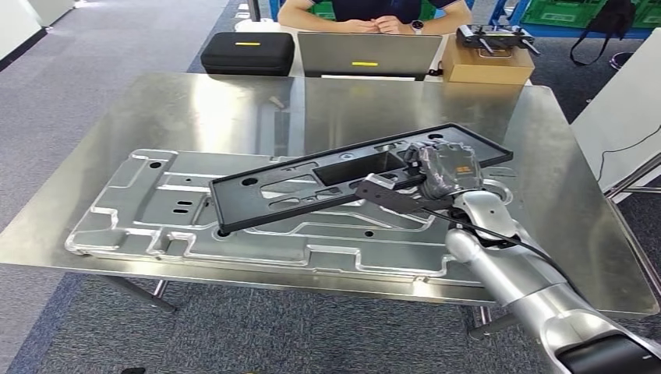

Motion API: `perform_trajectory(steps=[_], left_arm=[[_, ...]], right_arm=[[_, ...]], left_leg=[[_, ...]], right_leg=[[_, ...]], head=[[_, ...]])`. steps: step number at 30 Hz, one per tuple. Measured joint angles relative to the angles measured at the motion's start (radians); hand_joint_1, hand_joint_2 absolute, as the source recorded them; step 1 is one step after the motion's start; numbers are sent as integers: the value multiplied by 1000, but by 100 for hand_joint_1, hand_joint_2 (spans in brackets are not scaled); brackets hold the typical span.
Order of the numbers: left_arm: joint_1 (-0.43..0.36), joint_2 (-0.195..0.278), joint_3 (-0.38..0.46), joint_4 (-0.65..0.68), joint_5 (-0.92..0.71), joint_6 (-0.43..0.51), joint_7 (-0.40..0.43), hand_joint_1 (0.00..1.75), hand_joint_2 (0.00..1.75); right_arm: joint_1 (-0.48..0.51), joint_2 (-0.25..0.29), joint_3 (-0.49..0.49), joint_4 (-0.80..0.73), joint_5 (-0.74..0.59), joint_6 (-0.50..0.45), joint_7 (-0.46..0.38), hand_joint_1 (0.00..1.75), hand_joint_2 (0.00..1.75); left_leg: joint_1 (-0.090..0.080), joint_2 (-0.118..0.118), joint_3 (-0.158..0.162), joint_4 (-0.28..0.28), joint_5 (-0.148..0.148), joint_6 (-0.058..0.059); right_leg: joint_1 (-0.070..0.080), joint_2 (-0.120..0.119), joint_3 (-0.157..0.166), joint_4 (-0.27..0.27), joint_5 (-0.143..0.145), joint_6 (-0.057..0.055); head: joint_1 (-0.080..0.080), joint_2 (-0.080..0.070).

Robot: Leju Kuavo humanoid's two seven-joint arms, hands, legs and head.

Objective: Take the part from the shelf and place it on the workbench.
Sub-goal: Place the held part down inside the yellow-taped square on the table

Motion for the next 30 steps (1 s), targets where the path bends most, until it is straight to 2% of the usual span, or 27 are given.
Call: perform_trajectory(steps=[16, 26, 30], left_arm=[[3, -1, -5, 0, 9, 4, 0, 0, 175], [7, -2, -6, 0, 9, -21, -62, 0, 175], [6, -2, -6, 0, 9, -34, -79, 0, 175]], right_arm=[[-30, -11, -22, 112, 12, 32, 25, 175, 175], [22, 3, -10, 148, 6, 70, 19, 175, 175], [38, 6, -3, 156, -1, 72, 14, 0, 0]], left_leg=[[0, 0, 0, 0, 0, 0], [0, 0, 0, 0, 0, 0], [0, 0, 0, 0, 0, 0]], right_leg=[[0, 0, 0, 0, 0, 0], [0, 0, 0, 0, 0, 0], [0, 0, 0, 0, 0, 0]], head=[[0, 0], [0, 0], [0, 0]])
